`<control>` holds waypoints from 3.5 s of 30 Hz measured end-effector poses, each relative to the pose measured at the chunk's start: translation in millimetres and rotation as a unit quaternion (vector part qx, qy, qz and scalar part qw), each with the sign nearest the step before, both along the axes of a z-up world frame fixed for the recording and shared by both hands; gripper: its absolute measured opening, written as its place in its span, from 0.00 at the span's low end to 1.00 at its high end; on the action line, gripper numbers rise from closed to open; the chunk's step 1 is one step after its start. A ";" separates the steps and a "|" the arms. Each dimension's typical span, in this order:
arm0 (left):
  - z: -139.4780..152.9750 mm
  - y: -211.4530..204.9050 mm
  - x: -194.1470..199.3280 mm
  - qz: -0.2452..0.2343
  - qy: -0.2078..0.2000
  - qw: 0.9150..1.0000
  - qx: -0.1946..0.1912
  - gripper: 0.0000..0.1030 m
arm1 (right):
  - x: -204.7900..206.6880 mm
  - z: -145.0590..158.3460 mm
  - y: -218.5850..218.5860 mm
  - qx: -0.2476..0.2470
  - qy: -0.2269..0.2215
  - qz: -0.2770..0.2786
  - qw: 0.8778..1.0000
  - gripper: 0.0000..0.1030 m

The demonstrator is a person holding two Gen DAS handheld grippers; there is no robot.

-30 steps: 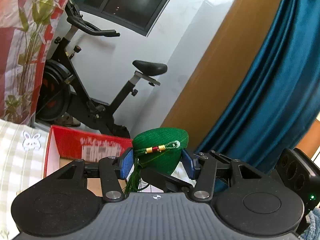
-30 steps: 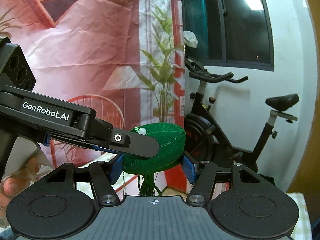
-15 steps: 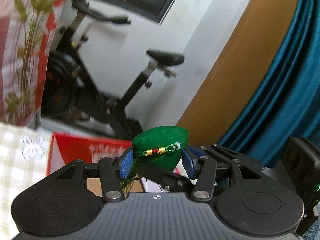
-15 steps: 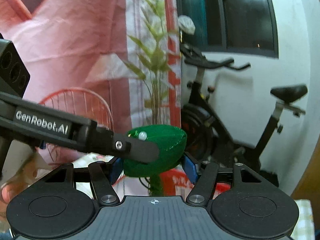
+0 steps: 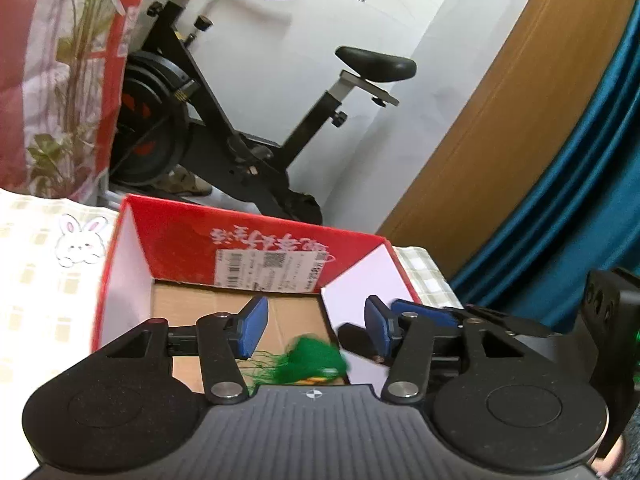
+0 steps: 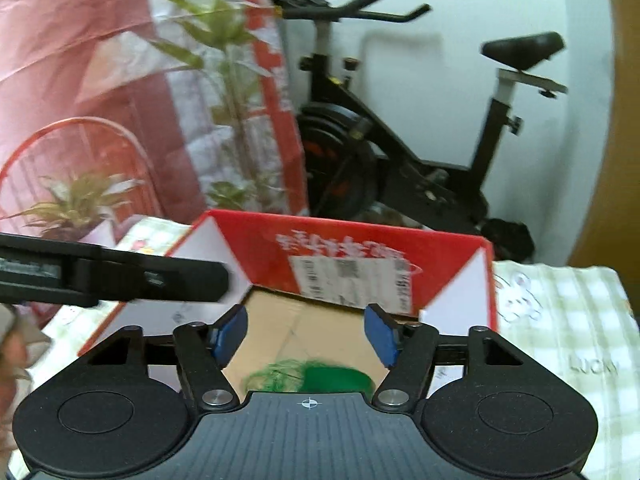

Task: Organize soft objects
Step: 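Carry the green felt piece over the red box and open the left tool, then move the left tool back to the pile toward the cable bag, then close the left tool on the clear bag of green cables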

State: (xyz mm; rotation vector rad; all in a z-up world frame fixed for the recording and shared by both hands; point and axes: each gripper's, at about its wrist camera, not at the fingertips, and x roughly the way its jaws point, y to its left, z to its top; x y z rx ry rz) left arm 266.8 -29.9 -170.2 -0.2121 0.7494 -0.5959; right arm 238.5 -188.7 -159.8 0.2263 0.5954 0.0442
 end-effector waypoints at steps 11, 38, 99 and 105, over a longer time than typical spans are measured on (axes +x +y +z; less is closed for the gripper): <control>30.4 15.8 -41.4 0.050 -0.072 0.994 0.069 0.76 | -38.6 27.1 3.9 -0.012 -0.045 -0.020 0.999 1.00; 30.2 64.4 -166.0 0.104 -0.135 0.976 0.138 1.00 | -187.6 34.9 44.6 -0.024 -0.144 -0.034 0.989 1.00; -114.2 67.9 -160.6 0.049 0.072 0.995 0.058 0.56 | -181.2 -113.6 73.8 0.074 0.048 0.045 0.995 0.54; -117.6 70.4 -166.0 0.041 0.076 0.995 0.047 0.58 | -182.5 -113.9 75.9 0.075 0.043 0.052 0.995 0.47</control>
